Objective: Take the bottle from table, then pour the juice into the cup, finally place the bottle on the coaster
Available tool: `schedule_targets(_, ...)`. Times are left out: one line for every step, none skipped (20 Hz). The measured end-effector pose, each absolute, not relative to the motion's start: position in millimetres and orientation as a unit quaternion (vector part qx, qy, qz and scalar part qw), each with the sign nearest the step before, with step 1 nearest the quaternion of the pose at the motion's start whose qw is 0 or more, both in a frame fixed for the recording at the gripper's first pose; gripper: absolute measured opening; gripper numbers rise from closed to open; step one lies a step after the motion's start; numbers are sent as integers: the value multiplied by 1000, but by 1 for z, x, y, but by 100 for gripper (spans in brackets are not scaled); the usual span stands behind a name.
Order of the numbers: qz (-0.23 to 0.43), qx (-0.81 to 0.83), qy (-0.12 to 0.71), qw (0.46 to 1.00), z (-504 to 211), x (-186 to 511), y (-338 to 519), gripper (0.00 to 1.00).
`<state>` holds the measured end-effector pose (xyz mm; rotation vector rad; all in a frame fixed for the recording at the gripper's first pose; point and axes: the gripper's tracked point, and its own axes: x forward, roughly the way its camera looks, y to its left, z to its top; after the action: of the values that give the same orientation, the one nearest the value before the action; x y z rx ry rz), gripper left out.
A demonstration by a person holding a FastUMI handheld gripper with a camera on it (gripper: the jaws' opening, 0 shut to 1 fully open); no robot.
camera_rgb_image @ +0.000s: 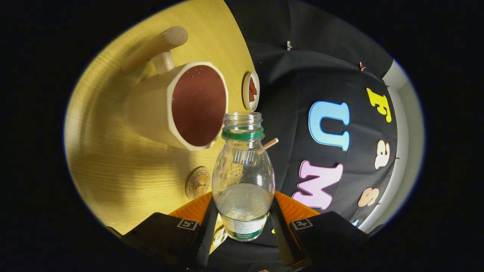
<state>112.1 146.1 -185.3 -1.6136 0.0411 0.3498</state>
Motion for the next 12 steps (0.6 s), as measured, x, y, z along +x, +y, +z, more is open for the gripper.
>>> schedule_targets(157, -722, 16, 673, -185, 112, 147, 73)
schedule_targets(159, -726, 14, 669, -185, 113, 147, 73)
schedule_targets(161, -730, 12, 664, -186, 113, 148, 73)
schedule_targets(162, -735, 10, 659, -188, 113, 148, 73)
schedule_targets(163, -738, 8, 655, -188, 112, 148, 73)
schedule_targets(164, -741, 7, 651, -188, 115, 149, 74)
schedule_targets(165, -743, 7, 648, -189, 115, 148, 73)
schedule_targets(165, -745, 7, 646, -189, 117, 146, 74)
schedule_targets(165, -747, 8, 644, -190, 118, 146, 73)
schedule_targets(165, -749, 8, 641, -191, 118, 146, 73)
schedule_targets(167, -754, 7, 636, -190, 119, 146, 73)
schedule_targets(168, -756, 4, 632, -190, 118, 148, 74)
